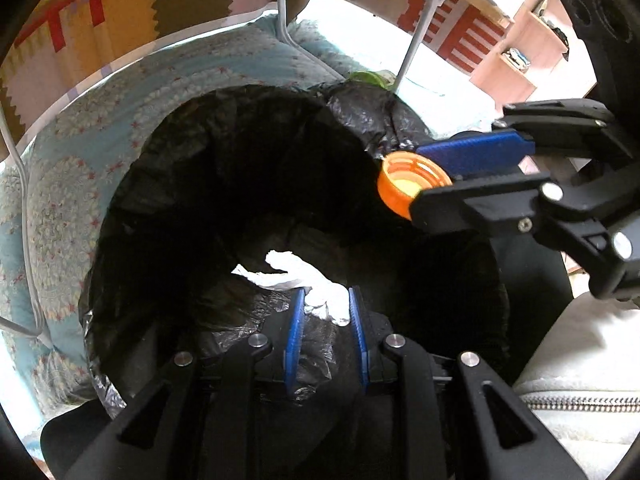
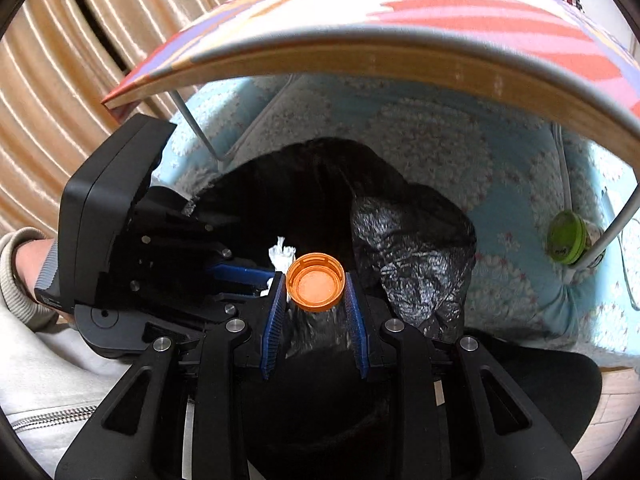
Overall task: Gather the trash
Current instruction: 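Lower both tools into the black bag and open them, dropping cap and tissue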
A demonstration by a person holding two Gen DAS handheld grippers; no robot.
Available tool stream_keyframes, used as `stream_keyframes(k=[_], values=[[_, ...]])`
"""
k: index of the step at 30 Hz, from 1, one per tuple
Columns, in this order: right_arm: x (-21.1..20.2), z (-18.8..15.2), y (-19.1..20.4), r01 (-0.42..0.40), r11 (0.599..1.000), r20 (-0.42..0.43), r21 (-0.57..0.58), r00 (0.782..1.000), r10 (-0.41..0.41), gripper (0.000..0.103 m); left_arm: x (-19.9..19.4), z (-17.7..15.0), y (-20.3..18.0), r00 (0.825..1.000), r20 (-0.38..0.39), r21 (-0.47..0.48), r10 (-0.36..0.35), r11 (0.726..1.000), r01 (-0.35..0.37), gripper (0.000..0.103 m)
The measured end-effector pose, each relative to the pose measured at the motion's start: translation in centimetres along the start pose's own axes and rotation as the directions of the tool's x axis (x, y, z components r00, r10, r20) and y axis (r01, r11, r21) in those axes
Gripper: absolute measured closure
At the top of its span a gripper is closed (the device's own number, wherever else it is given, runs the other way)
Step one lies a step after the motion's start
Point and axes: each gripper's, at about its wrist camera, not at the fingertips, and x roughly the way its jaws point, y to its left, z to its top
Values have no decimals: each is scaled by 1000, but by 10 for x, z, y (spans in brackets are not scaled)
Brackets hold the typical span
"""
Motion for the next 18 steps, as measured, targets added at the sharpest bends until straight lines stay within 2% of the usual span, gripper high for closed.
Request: stream_keyframes(k=[4, 5, 6, 7, 14, 18], values=[[4, -2, -2, -3, 1000, -9, 4, 1000, 3, 73, 7, 2, 1, 999, -24, -5, 24, 1000, -24, 76], [4, -2, -2, -4, 1000, -10, 3, 1000, 4, 73, 7, 2, 2, 999, -23, -5, 24, 1000, -25, 66], [5, -1, -1, -5, 1000, -12, 3, 1000, 5, 73, 6, 2, 1, 1000, -18, -4, 24, 1000, -25, 52], [4, -2, 0, -6, 1000, -13, 1, 1000, 6, 73, 3, 1, 1, 1000, -3, -4, 30, 1000, -30, 49], [11, -1, 3, -24, 1000, -36, -13, 999, 24, 73, -20, -5, 4, 999, 45, -28, 10, 1000, -9, 48], [18, -6, 11, -36, 998, -73, -48, 997, 33, 73, -37, -12, 9, 997, 71, -50, 25, 999, -22, 48]])
